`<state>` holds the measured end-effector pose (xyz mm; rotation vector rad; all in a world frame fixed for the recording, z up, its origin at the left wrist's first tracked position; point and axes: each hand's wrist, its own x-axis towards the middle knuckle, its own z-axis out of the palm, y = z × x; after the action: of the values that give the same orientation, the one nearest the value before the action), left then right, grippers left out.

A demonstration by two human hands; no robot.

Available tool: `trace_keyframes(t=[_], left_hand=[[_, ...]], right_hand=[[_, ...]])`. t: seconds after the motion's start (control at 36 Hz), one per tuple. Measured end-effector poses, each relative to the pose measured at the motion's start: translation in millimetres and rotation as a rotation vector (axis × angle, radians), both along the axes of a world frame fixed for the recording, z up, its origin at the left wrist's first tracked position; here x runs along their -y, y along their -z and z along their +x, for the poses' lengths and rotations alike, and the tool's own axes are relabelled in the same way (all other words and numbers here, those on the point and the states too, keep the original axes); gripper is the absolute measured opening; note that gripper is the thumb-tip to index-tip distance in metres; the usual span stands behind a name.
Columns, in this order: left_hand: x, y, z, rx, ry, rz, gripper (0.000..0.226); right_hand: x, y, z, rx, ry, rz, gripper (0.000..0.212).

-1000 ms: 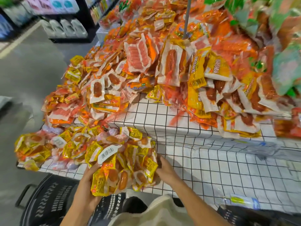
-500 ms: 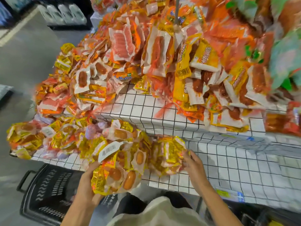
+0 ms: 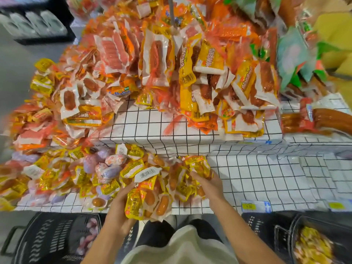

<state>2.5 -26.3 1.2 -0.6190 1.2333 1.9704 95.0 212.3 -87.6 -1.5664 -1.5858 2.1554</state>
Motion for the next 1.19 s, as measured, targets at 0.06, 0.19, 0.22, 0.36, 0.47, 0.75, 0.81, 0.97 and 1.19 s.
trace_keyframes(t=[0.06,0.19,0.22,0.36,0.47,0.75,0.81,0.97,1.19], left_hand=[[6.9,2.4,-5.1,-0.004,0.021,0.019,0.04],[17.5,6.1,-20.5,0.048,0.096,0.065,0.044],[18.4,8.7,-23.1,0.04,0.118,0.075,0.045],[11.8,10.5,-31.6,0.052,0.257,0.126,0.046],[-2.5,12.1,-31.0,0.108,0.422,0.129,0.028],[-88.4,-15.1,16.1,-0.083,0.835,0.102,0.035],[-108.3,-22.8,35.9,-0.066,0.883,0.093,0.029],[-162.3,-34.9,115.0,-0.097,0.972,0.048,0.022],[-228.7,-26.3,250.5,-0.103,1.055,0.08,0.049]], right_hand=[[2.3,0.5,1.4,-0.047,0.067,-0.056,0.04],[16.0,-14.9,22.4,-0.132,0.199,-0.096,0.035],[19.9,-19.6,27.5,-0.15,0.224,-0.088,0.037],[35.2,-48.1,52.0,-0.22,0.38,0.022,0.058],[41.2,-70.8,83.9,-0.228,0.504,0.112,0.056],[51.4,-93.3,210.3,-0.276,0.749,0.247,0.059],[53.4,-93.0,236.5,-0.27,0.803,0.259,0.06],[45.0,-88.6,311.5,-0.249,0.932,0.254,0.053],[29.8,-79.3,437.0,-0.25,1.091,0.23,0.055]])
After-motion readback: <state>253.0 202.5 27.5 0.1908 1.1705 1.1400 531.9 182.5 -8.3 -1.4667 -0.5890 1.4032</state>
